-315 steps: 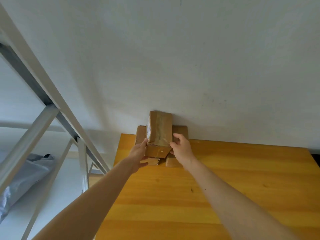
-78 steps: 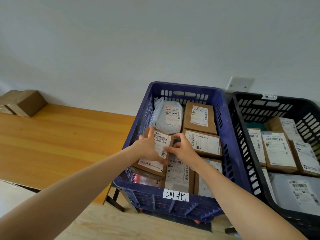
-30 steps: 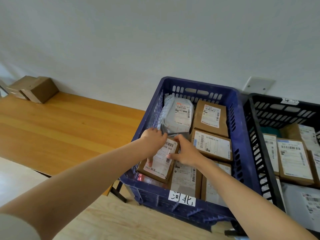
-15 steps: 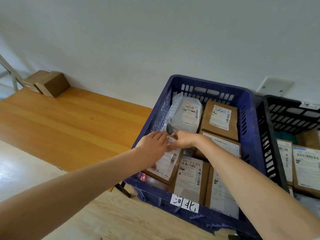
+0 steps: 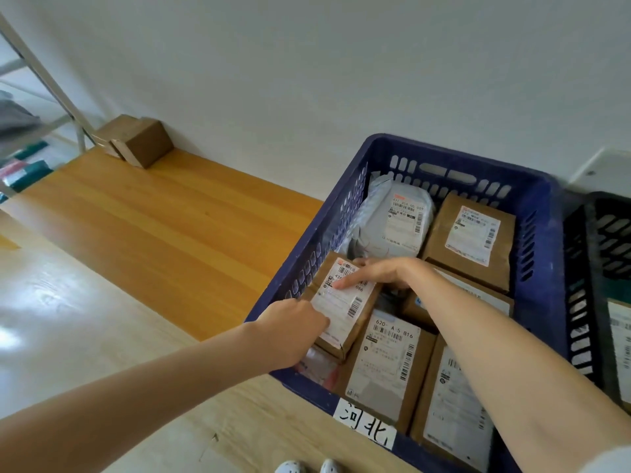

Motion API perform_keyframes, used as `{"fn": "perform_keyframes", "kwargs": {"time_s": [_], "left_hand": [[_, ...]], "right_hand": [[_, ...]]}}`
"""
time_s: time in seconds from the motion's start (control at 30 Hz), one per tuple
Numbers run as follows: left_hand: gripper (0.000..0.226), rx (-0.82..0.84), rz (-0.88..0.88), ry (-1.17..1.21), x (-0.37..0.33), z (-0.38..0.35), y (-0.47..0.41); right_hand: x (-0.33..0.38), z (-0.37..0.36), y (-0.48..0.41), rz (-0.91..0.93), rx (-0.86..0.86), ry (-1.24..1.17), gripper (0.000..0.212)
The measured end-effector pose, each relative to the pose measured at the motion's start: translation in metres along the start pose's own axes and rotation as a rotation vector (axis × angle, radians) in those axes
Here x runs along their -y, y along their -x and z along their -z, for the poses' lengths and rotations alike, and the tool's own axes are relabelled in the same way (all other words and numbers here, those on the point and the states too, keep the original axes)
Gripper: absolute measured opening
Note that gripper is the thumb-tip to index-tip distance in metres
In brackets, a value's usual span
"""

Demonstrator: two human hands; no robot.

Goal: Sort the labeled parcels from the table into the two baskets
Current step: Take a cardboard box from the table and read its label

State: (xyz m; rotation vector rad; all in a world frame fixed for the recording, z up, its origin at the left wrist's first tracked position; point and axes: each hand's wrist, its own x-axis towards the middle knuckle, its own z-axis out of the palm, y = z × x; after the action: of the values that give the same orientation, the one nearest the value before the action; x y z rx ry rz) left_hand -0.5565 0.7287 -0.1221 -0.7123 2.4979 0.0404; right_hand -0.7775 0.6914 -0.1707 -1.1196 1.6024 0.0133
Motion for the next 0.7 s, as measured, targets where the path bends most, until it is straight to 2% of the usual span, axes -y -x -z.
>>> {"fn": "perform_keyframes", "kwargs": {"time_s": [0.07, 0.3, 0.43, 0.53, 0.7], "left_hand": [[0.043, 0.002, -0.001, 0.023, 0.001, 0.001, 0.001], [0.048, -0.014, -0.055, -0.053, -0.002, 0.01, 0.003], [0.062, 0.022, -0.122, -0.101, -0.003, 0.015, 0.005], [0.066, 0.054, -0.102, -0.031, 0.004, 0.017, 0.008], [0.062, 0.168, -0.147, -0.039, 0.009, 0.017, 0.013]], "right_hand": [[0.002, 0.0, 0.0, 0.024, 0.019, 0.014, 0.099], [0.016, 0.001, 0.007, 0.066, -0.019, 0.148, 0.085], [0.014, -0.003, 0.011, 0.062, -0.063, 0.176, 0.098], [0.019, 0.001, 0.014, 0.077, -0.052, 0.224, 0.091], [0.022, -0.013, 0.008, 0.026, -0.12, 0.367, 0.115]]}}
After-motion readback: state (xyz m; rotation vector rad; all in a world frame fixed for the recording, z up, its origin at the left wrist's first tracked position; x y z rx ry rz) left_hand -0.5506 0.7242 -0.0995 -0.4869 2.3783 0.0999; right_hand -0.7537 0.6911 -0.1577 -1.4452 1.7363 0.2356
